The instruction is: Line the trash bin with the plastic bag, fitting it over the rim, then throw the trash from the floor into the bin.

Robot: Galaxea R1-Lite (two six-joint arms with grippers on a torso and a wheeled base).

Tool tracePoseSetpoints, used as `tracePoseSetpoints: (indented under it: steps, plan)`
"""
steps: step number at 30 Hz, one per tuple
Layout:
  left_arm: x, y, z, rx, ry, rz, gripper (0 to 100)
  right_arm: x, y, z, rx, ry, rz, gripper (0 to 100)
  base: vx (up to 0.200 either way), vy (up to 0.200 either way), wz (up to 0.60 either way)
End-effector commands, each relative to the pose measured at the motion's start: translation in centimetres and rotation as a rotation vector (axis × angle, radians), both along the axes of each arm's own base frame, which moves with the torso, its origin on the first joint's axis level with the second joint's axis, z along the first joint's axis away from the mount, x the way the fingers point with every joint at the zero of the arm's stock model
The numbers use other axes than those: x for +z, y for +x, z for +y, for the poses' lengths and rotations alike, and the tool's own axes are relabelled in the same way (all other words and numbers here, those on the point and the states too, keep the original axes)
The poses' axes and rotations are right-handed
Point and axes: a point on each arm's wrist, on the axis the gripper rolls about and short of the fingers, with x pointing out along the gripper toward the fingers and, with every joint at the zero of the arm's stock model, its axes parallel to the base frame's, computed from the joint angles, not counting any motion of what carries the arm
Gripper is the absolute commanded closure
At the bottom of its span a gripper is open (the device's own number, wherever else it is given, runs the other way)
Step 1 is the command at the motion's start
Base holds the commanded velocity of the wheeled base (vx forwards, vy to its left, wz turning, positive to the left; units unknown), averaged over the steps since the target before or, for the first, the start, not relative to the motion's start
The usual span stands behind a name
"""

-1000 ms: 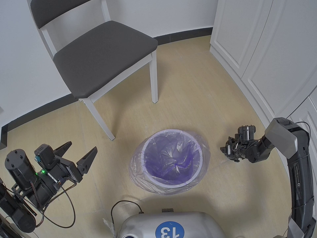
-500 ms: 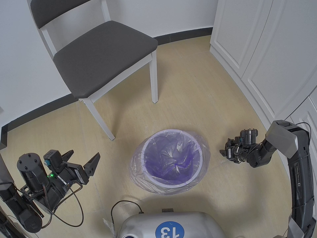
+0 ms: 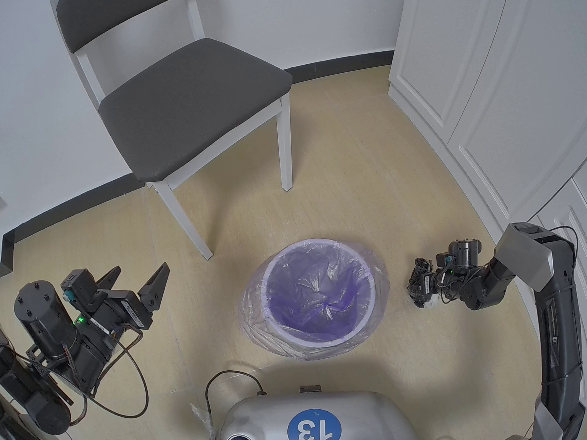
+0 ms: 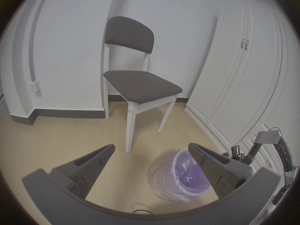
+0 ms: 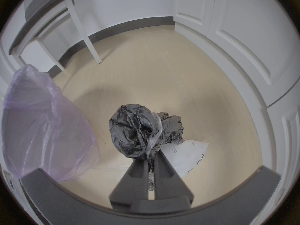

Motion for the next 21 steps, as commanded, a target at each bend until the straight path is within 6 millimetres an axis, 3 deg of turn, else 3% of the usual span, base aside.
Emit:
tracePoseSetpoints:
  steps: [1, 6, 21]
  plan:
    - [0.5, -0.9, -0.1, -0.010, -0.012, -0.033, 0, -0.3, -0.3, -0.7, 0.002, 0.006, -0.026, 100, 0.000, 0.000, 0.00]
    - [0.7, -1.1, -0.1, -0.013, -0.013, -0.036, 0, -0.2, -0.2, -0.7, 0.005, 0.008, -0.122, 100, 0.000, 0.000, 0.00]
    - [1.0, -2.0, 0.2, -0.016, -0.005, -0.016, 0, -0.6, -1.3, -0.2, 0.029, 0.039, -0.137, 100, 0.000, 0.000, 0.00]
